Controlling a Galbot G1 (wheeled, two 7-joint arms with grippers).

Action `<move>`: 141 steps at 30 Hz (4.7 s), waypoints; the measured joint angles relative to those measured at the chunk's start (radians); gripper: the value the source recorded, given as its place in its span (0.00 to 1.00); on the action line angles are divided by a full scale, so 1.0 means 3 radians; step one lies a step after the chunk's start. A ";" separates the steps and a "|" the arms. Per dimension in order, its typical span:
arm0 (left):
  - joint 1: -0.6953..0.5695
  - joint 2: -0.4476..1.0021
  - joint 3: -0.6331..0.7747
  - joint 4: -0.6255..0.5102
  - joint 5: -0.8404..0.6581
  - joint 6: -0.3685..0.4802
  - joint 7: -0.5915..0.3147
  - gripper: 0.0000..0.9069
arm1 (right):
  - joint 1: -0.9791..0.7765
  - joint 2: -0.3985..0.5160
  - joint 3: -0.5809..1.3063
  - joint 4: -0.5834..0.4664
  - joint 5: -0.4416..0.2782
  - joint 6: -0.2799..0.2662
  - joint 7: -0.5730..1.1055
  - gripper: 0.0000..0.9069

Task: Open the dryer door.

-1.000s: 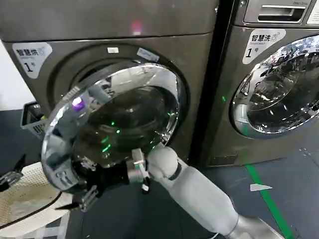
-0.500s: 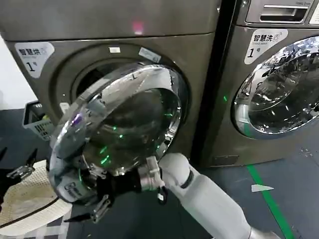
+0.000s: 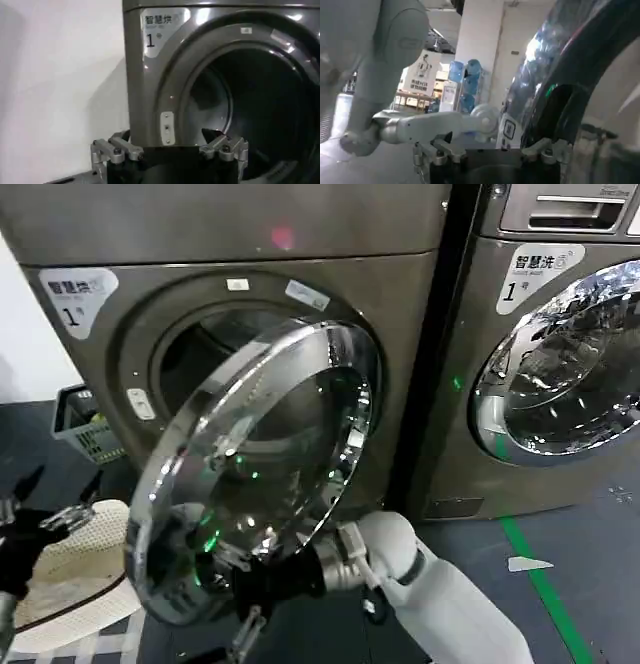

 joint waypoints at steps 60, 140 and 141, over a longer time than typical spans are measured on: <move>-0.0755 0.0779 0.2149 -0.0099 -0.0230 0.0335 0.0589 1.00 | -0.1797 0.0154 0.4850 0.0279 0.0610 0.0239 0.1201 1.00; -0.3887 -0.0698 0.5575 0.2309 -0.0018 -0.0530 -0.0523 1.00 | -0.2751 -0.0108 0.7017 0.0083 0.0422 -0.0198 0.3442 1.00; -0.3872 -0.0664 0.5568 0.2279 -0.0061 -0.0604 -0.0524 1.00 | -0.2749 -0.0114 0.7017 0.0080 0.0425 -0.0190 0.3441 1.00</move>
